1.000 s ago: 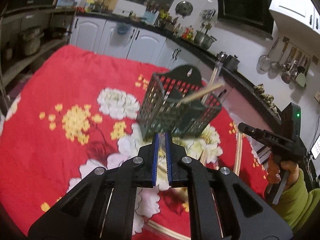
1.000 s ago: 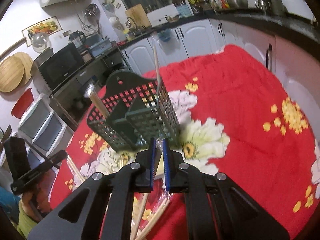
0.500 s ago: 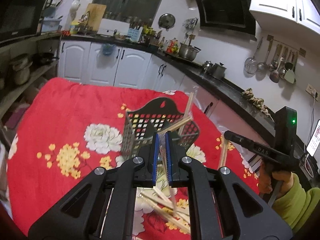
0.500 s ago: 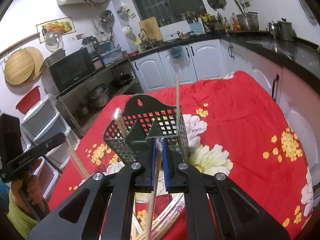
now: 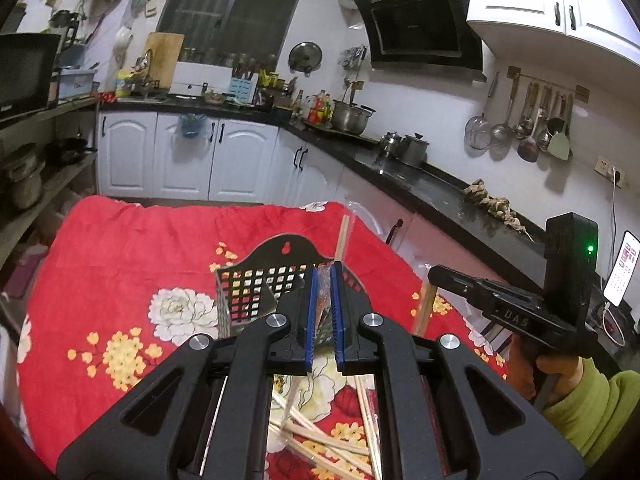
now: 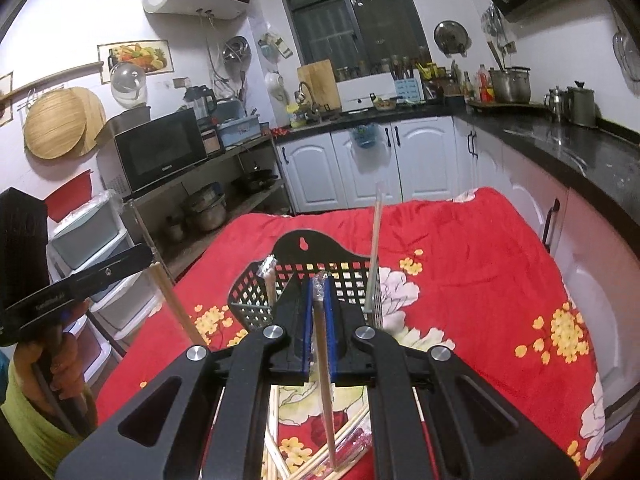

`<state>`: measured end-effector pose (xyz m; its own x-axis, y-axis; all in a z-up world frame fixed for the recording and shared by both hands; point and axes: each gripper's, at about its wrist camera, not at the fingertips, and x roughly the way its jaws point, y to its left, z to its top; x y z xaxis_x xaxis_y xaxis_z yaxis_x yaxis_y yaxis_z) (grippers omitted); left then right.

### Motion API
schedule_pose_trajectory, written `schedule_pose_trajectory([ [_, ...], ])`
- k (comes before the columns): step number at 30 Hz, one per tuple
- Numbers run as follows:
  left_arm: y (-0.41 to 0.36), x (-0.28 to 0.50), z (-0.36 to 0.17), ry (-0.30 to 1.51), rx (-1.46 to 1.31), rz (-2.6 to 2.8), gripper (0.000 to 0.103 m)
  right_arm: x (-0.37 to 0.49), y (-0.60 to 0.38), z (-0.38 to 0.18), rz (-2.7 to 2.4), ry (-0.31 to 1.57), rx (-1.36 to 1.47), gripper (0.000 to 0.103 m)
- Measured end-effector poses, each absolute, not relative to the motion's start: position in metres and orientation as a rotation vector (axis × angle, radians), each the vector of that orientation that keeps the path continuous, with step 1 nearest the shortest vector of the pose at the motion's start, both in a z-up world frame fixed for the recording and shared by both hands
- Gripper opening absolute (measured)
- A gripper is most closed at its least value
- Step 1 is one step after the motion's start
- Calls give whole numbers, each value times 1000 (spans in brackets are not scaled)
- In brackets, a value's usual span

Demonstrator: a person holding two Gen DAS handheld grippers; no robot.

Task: Organize utensils
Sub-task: 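Lift the held chopsticks with both tools and carry them above the caddy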

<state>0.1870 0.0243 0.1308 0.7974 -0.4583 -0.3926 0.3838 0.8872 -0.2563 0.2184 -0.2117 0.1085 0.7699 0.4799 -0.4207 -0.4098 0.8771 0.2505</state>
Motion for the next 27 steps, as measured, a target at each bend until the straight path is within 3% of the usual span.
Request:
schedule_pose_trajectory([
  [27,2,194,190,311,-156,-523,4,223,-218,165,454,327,140,6],
])
